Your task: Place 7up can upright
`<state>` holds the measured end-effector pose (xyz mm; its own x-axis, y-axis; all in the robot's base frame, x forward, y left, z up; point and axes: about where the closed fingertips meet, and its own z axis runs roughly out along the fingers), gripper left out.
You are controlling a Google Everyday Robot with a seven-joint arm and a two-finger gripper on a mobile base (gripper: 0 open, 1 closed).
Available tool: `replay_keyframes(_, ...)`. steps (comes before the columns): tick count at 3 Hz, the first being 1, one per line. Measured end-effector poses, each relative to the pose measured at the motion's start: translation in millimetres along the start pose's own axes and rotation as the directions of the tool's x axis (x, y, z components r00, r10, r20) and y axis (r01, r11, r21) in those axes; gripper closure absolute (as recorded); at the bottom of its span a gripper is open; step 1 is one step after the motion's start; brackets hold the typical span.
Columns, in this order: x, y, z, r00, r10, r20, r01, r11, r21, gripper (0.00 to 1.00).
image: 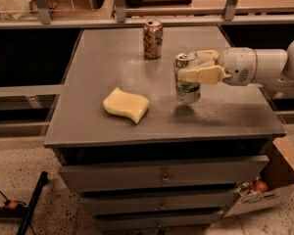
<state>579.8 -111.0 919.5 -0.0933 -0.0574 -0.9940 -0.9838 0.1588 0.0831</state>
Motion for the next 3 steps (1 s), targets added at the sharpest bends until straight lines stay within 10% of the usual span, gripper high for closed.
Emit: replay_keyframes(3, 24.2, 2.7, -2.4, 0.994, -0.104, 0.037, 0.103, 0.9945, 0.020, 0.12)
